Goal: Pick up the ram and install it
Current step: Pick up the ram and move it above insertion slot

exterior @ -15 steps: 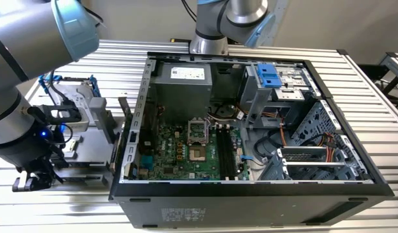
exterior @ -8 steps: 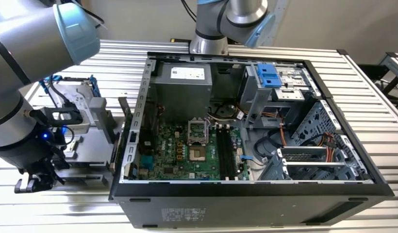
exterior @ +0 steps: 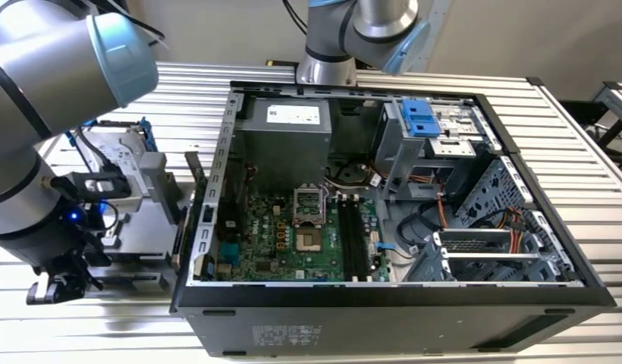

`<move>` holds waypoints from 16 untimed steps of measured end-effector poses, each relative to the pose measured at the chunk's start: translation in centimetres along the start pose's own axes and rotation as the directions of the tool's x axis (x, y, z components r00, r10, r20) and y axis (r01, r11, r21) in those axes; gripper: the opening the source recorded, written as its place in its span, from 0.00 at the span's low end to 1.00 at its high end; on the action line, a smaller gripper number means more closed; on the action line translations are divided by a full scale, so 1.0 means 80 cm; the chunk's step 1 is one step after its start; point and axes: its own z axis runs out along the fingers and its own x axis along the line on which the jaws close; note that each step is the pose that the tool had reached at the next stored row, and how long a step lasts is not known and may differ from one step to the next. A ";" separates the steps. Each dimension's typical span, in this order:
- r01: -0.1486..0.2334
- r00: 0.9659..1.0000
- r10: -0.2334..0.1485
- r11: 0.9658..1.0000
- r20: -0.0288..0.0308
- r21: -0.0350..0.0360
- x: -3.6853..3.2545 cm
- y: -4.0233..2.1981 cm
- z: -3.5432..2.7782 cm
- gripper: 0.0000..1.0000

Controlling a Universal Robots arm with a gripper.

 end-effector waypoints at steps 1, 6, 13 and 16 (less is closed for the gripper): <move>0.000 1.000 0.000 1.000 0.000 0.000 0.0001 0.0001 0.0005 1.00; 0.000 1.000 0.000 1.000 0.000 0.000 0.0011 0.0000 0.0019 1.00; 0.011 1.000 -0.011 1.000 0.000 0.000 0.0011 -0.0001 0.0023 1.00; 0.013 1.000 -0.013 1.000 0.000 0.000 0.0011 0.0000 0.0023 1.00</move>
